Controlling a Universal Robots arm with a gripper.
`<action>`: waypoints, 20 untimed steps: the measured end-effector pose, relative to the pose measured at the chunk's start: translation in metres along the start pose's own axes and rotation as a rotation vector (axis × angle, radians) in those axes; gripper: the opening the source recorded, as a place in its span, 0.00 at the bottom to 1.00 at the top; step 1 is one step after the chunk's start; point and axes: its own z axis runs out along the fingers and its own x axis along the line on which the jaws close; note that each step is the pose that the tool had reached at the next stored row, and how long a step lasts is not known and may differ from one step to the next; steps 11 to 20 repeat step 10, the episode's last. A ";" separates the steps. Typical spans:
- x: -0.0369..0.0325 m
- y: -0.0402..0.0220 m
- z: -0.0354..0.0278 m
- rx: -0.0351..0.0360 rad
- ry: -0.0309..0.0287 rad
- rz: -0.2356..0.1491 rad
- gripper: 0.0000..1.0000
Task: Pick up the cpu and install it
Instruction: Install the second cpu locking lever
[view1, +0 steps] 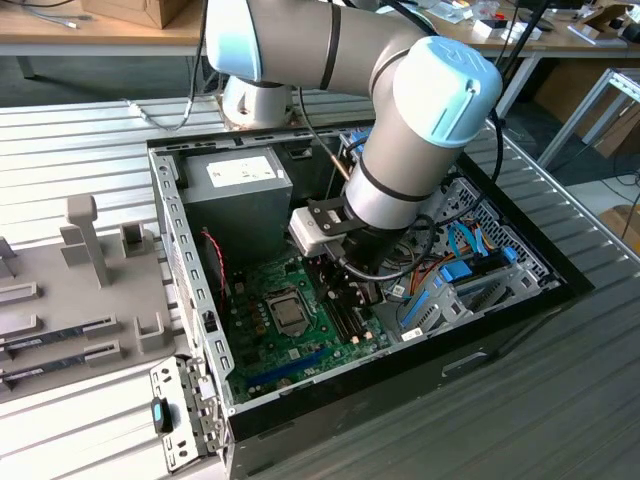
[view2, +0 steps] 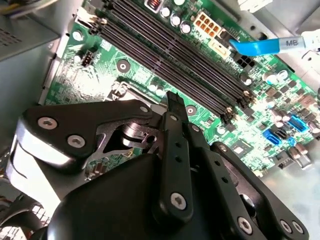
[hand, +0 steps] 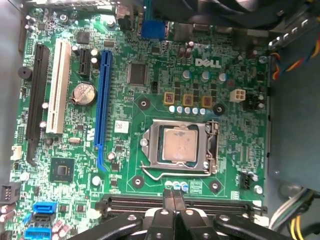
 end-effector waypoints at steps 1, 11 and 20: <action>-0.0015 -0.0003 -0.0035 -0.0001 0.0002 0.000 0.11; -0.0052 -0.0001 -0.0148 0.0001 -0.0001 0.000 0.11; -0.0052 -0.0001 -0.0148 0.0001 -0.0001 0.000 0.11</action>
